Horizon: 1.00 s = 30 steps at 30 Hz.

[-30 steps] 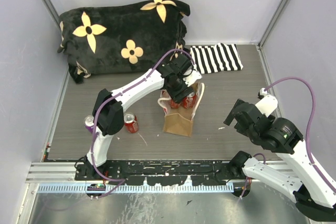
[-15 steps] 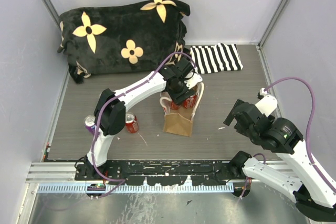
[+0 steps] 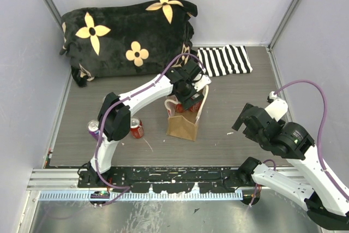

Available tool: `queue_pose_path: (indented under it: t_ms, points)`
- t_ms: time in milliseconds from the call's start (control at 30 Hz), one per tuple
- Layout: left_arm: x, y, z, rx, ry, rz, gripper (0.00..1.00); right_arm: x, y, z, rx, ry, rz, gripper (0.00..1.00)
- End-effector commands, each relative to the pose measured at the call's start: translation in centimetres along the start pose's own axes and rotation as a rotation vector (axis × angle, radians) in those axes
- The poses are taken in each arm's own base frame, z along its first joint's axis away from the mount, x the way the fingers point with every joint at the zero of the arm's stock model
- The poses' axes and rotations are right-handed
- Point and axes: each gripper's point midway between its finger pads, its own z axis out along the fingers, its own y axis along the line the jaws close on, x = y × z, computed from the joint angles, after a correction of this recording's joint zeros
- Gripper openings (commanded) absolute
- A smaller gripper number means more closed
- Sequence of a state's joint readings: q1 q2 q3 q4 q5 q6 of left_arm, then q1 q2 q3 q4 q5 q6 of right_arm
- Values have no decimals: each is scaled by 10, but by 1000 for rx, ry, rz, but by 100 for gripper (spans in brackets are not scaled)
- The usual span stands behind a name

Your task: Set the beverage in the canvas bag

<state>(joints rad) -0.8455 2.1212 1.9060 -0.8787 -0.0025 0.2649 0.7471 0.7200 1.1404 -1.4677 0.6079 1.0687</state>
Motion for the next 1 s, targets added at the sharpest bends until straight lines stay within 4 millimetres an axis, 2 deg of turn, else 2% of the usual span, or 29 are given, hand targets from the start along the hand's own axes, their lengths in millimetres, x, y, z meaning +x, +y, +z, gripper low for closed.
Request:
queue_pose_path:
  t_ms: [0,200,333,700,767,833,967]
  points:
    - [-27,16,-33,-70,-98,-10,98,-8,8,-2,-24,-24,24,100]
    - [-39,14,-56,-77,-146,-14,98,-5,11,1,-27,-17,21,100]
    - [-43,13,-63,-79,-159,-17,98,-5,14,3,-28,-16,13,100]
    - [-68,25,-97,-141,-252,-13,97,-4,18,6,-28,-15,10,100]
    - [-65,26,-98,-148,-242,-2,91,-5,19,7,-26,-16,6,100]
    - [-59,30,-98,-171,-232,13,75,-5,19,7,-25,-15,3,100]
    - [-44,31,-88,-188,-204,33,57,-5,19,7,-27,-17,5,100]
